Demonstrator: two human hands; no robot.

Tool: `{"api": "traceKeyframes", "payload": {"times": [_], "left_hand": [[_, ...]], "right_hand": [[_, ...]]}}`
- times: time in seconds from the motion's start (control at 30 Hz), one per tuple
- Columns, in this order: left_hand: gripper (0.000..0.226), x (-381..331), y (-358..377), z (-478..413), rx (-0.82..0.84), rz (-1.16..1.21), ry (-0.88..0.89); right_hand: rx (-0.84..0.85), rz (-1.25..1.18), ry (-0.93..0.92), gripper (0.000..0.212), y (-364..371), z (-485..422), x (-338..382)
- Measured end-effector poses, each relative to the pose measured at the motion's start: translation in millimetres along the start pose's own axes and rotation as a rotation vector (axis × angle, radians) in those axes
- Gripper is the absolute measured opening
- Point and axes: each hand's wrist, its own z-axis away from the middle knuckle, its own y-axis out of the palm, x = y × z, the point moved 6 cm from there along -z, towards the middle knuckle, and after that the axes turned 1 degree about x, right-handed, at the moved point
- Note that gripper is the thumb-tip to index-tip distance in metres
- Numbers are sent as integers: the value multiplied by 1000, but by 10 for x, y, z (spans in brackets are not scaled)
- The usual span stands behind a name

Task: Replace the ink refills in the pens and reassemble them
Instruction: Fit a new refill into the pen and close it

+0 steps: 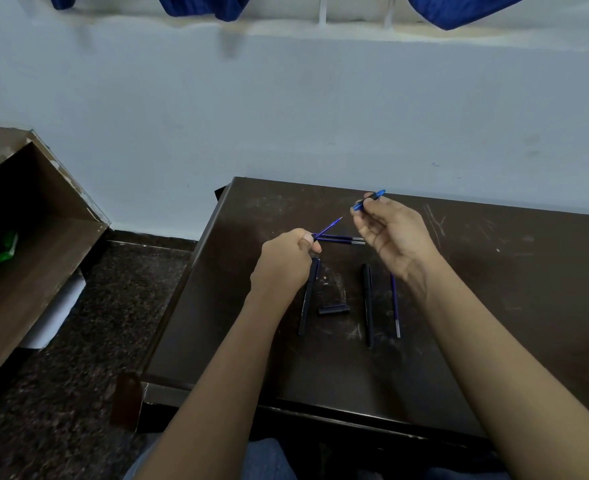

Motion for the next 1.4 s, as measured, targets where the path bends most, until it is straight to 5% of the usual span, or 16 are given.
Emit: {"api": "traceKeyframes", "payload": {"times": [0.2, 0.6, 1.03, 1.27, 1.4], "left_hand": [[28, 7, -14, 8, -78, -10, 128], [30, -29, 29, -53, 36, -85, 40], [20, -50, -24, 9, -139, -20, 229], [42, -93, 26, -1, -112, -13, 146], [31, -115, 5, 17, -159, -10, 184]], "right_hand": [[52, 89, 13, 8, 88, 37, -49], [158, 274, 28, 17, 252, 118, -222], [110, 240, 32, 10, 211, 91, -258], [106, 222, 55, 10, 211, 113, -230], [110, 207, 56, 11, 200, 114, -210]]}}
